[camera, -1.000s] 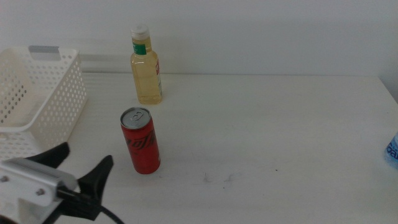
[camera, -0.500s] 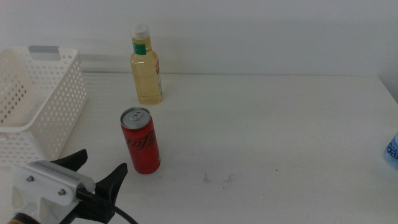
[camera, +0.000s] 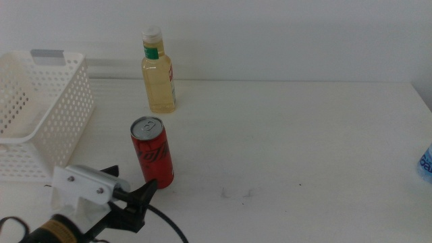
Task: Use arms to grab the bottles and put them into the dustbin to the left of the table.
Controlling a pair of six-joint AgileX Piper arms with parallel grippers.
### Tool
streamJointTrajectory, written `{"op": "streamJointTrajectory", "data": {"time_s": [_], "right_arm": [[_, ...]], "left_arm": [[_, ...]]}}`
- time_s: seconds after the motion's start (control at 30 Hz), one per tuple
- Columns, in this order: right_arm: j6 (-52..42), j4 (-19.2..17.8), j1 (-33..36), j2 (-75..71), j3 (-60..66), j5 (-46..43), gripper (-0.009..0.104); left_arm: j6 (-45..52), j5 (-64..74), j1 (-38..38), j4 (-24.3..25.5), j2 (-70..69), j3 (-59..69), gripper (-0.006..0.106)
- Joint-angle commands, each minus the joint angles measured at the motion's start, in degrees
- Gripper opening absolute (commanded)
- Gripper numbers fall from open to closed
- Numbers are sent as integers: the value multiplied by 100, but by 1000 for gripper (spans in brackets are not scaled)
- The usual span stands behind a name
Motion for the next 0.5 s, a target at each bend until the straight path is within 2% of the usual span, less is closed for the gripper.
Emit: {"op": "streamJointTrajectory", "data": {"time_s": [0.0, 0.27, 0.47], "right_arm": [[-11, -65, -29, -24, 17, -55, 93], [-11, -65, -29, -24, 17, -55, 93], [-11, -65, -29, -24, 17, -55, 93]], "left_arm": [[-87, -327, -17, 22, 321, -176, 94], [-87, -286, -17, 185, 942, -973, 94], [-87, 317, -17, 454, 1148, -1528, 94]]}}
